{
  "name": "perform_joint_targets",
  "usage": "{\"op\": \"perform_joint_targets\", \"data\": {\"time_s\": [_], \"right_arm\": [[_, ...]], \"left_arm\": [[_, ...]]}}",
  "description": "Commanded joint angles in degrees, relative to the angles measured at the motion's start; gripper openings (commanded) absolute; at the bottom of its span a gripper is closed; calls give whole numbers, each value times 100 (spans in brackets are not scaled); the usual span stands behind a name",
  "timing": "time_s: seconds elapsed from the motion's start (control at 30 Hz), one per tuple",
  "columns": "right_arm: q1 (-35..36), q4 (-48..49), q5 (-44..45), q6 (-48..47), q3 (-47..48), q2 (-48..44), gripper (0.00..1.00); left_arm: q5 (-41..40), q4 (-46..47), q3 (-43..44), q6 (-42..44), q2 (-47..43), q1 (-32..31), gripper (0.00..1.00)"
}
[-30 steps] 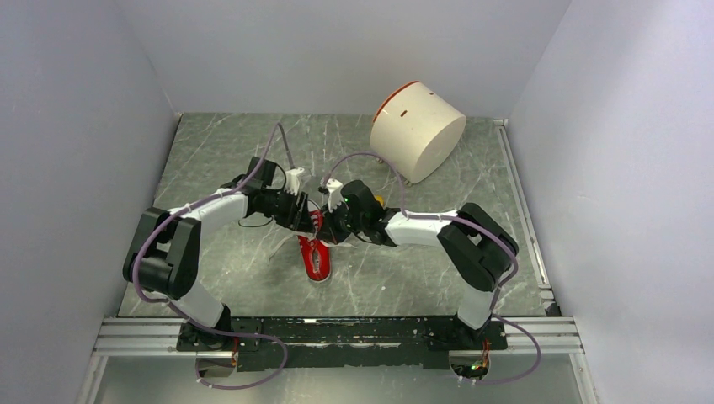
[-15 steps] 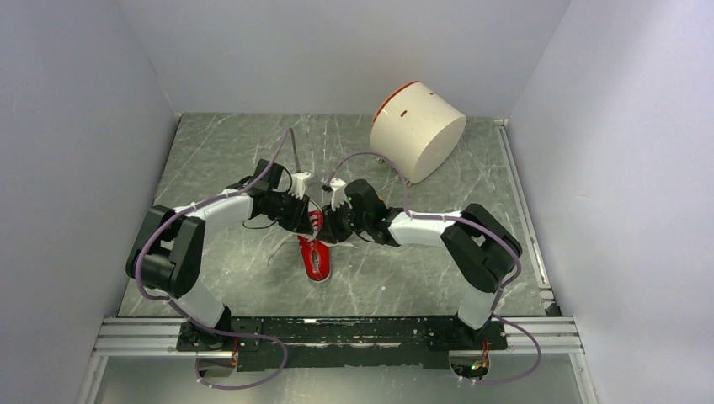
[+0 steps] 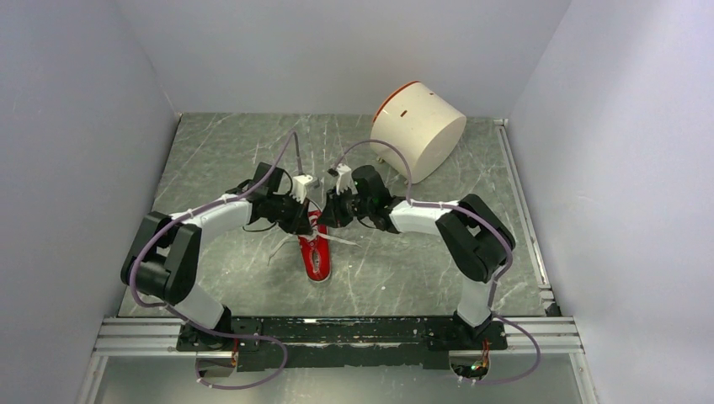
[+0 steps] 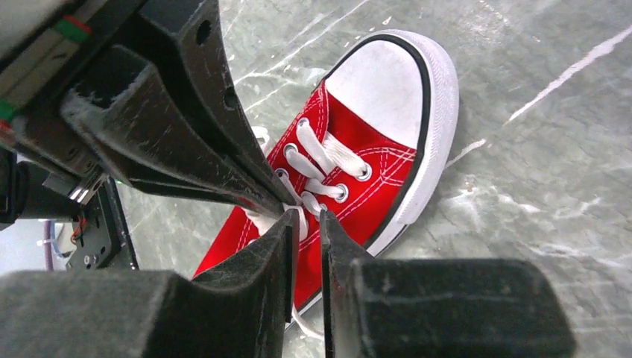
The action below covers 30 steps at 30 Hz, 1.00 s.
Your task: Tie the shoes
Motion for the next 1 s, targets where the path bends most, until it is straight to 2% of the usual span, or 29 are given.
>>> {"op": "perform_joint_targets", "data": {"time_s": [0.0, 0.3, 0.43, 0.63, 0.97], "right_arm": [[2, 384, -430, 203, 158, 265, 20], [-25, 475, -526, 351, 123, 467, 18], [-38, 623, -654, 465, 9, 487, 22], [-74, 814, -545, 249, -341, 129, 31], [-72, 1403, -724, -87, -666, 128, 40]], "left_arm": [[-80, 190, -78, 258, -217, -126, 5], [-244, 399, -237, 392, -628, -237, 5], [-310, 328, -251, 479, -634, -239, 5], [-356, 233, -227, 557, -507, -239, 5], [-260, 255, -196, 550, -470, -239, 5]]}}
